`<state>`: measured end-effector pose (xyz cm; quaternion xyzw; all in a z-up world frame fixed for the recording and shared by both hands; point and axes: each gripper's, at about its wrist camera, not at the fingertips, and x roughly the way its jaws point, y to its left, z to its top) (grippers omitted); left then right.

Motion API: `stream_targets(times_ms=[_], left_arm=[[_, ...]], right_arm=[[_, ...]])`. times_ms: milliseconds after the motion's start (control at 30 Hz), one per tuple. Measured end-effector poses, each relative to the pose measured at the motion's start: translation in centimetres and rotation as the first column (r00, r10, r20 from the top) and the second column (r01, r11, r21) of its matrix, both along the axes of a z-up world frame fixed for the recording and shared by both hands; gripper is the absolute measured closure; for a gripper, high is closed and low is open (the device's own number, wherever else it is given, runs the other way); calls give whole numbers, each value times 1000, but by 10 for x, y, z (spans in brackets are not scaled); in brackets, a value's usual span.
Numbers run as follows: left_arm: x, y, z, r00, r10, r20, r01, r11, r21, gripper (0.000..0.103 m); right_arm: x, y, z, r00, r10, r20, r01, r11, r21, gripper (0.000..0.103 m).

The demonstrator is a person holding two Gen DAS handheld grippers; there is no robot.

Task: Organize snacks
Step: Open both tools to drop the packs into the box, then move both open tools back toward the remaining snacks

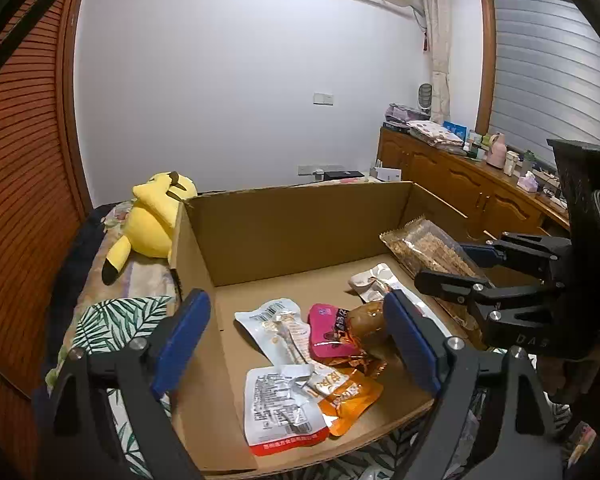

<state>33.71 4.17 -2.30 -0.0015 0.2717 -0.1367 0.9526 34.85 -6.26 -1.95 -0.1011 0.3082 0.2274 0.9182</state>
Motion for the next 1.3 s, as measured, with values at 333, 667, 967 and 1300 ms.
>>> stream_targets(times_ms=[333, 667, 967, 1300], left_arm=[[-3, 7, -4, 1000, 12, -3, -12, 1000, -2, 13], [-9, 12, -6, 1000, 19, 6, -19, 1000, -6, 13], [-23, 7, 1, 1000, 6, 27, -6, 1000, -1, 13], [-60, 0, 23, 998, -9, 59, 9, 1000, 6, 13]], right_arm=[[5, 3, -7, 1000, -7, -24, 6, 1000, -16, 55], [0, 1, -8, 1000, -11, -16, 11, 1000, 3, 44], [-28, 4, 6, 1000, 6, 29, -7, 1000, 23, 44], [-70, -6, 29, 998, 4, 57, -7, 999, 52, 44]])
